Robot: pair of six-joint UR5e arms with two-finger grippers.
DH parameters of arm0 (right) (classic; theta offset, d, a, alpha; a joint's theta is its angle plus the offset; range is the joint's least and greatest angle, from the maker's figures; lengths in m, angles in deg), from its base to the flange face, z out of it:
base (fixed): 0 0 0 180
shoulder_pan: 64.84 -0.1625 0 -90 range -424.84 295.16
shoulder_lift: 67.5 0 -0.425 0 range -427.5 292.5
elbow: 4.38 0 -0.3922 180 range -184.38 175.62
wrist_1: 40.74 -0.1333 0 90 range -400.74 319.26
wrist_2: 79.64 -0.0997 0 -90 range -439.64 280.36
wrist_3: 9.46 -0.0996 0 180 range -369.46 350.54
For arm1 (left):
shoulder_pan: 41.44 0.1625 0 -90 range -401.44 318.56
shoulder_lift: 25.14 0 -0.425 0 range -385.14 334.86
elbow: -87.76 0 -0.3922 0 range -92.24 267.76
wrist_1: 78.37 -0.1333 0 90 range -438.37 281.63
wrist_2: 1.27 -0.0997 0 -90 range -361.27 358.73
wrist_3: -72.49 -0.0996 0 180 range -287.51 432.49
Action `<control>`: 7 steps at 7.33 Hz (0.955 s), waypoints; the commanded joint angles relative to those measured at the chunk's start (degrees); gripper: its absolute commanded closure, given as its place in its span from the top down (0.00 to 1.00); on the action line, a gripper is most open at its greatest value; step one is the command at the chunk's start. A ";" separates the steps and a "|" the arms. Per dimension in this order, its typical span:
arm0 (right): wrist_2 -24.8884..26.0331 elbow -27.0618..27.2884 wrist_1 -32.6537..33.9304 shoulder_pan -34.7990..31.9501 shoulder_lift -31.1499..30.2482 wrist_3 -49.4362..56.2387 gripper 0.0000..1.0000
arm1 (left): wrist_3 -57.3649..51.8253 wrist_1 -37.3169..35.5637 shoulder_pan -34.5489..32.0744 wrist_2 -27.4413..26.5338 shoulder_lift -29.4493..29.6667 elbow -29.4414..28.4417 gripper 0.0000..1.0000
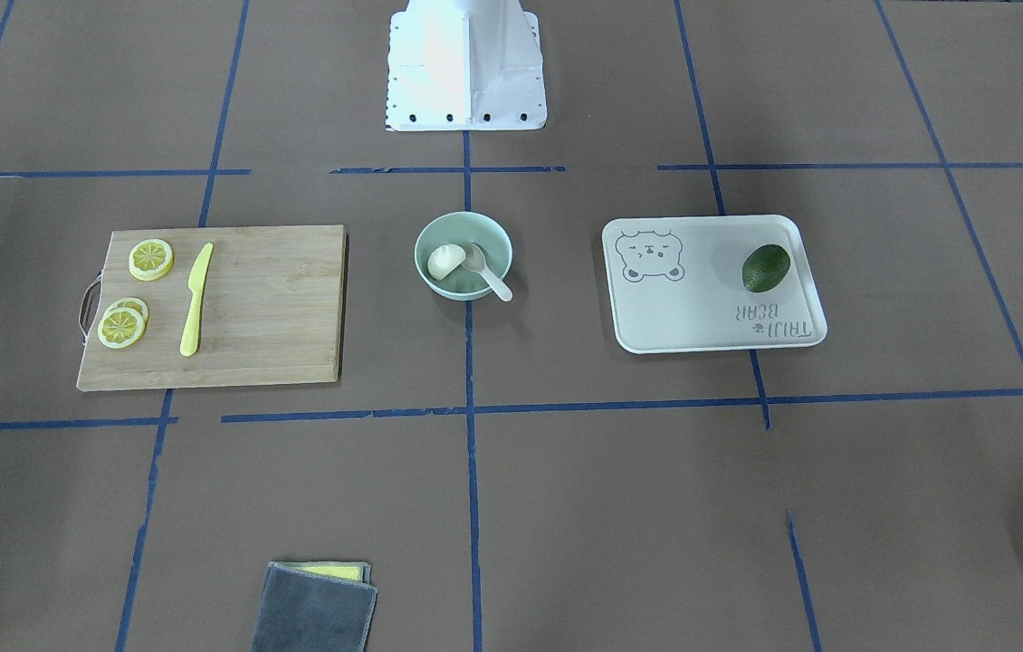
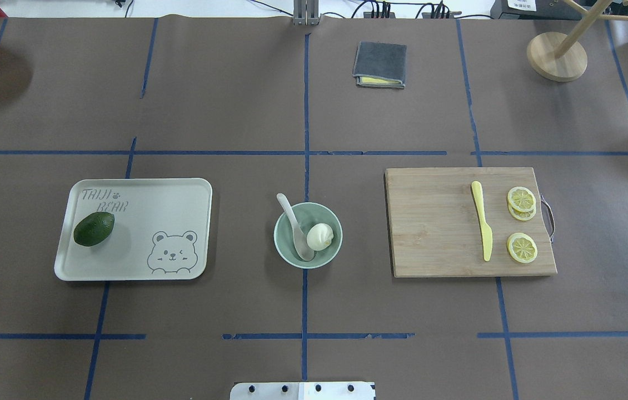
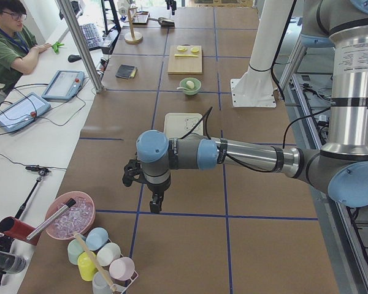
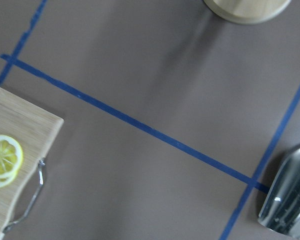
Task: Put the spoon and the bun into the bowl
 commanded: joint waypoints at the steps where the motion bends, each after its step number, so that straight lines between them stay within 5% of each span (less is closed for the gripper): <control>1: -2.08 -4.64 -3.75 -8.32 -6.35 3.12 1.00 | 0.02 0.04 0.00 0.77 -0.90 0.63 1.00; 7: -4.21 -4.48 -3.84 -12.49 -8.03 2.94 1.00 | -0.07 0.04 0.09 0.68 -0.81 0.55 1.00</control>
